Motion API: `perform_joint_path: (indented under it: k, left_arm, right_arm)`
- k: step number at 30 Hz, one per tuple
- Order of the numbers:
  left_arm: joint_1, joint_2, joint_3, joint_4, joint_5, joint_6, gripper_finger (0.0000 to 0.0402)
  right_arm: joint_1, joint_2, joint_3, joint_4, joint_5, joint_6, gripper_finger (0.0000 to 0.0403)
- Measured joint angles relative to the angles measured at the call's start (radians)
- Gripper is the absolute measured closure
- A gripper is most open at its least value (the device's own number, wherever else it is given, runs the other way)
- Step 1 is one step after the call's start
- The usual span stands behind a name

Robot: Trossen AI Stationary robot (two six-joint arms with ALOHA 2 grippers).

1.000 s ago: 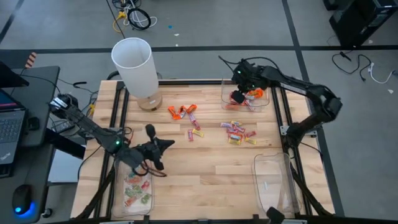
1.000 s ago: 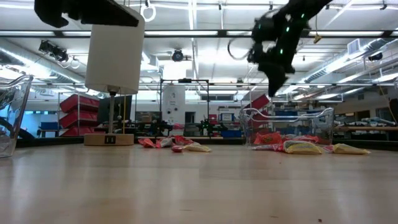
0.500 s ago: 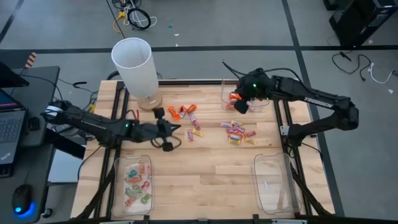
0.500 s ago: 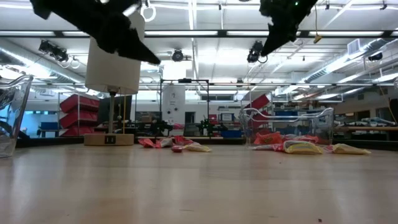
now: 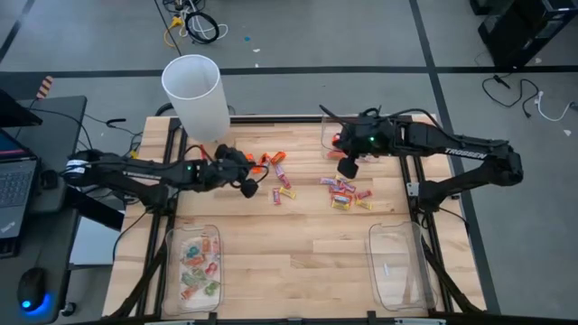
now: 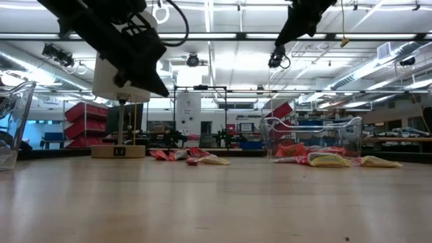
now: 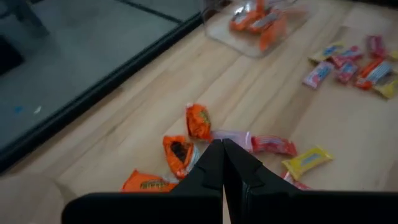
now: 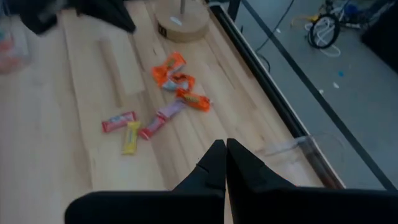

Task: Sort candy
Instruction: Put the large orange chocolate bar into the top right transparent bin

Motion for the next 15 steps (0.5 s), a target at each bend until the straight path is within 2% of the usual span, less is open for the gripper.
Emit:
perform_joint_path:
  k: [7,15]
  left_arm:
    - [-0.001,0.022,0.000,-0.012,0.006,0.014,0.0401]
    - [-0.023,-0.127,0.000,-0.001,0.018,0.147,0.0401]
  right_arm:
    - [0.008,0.004,-0.032,0.174,0.000,0.001,0.0402]
    - [0.007,0.129,-0.032,0.327,-0.004,-0.001,0.0403]
